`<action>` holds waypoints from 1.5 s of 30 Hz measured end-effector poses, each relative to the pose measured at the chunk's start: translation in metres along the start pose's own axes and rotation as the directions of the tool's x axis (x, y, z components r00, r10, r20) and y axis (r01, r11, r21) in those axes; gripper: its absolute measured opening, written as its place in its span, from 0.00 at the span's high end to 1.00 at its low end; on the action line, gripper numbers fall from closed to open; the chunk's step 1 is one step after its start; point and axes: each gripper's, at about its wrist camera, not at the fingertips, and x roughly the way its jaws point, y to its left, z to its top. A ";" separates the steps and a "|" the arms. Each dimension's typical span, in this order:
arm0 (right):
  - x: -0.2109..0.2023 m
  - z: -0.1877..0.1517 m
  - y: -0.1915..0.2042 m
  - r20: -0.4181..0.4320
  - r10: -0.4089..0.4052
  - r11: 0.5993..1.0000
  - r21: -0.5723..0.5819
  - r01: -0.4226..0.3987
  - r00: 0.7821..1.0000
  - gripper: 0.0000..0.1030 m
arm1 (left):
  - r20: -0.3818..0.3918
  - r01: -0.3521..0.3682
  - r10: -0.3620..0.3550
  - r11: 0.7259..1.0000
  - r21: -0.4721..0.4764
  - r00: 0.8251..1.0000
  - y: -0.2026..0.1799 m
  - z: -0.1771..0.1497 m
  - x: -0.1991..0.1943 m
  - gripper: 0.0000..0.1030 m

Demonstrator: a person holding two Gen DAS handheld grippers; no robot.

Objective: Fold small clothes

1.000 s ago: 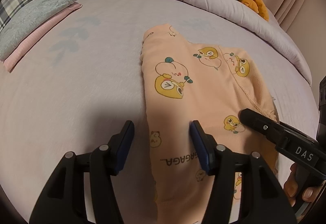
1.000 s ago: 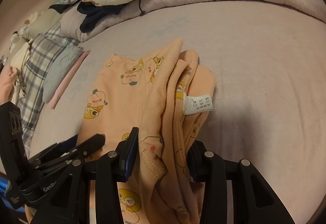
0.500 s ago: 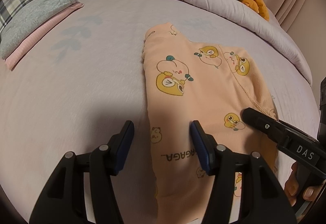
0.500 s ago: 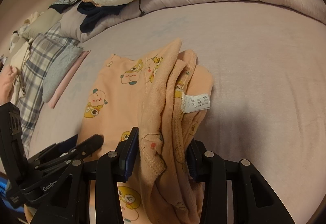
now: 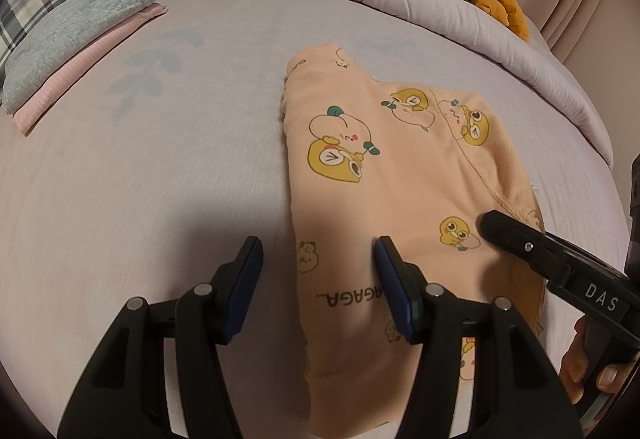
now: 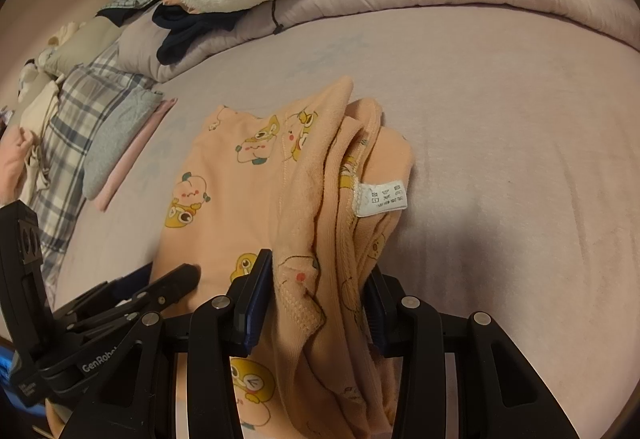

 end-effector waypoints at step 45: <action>-0.014 -0.005 -0.004 0.013 -0.019 1.000 -0.003 0.019 1.000 0.60 | -0.011 -0.032 0.033 0.999 0.018 0.999 -0.003 -0.006 -0.010 0.43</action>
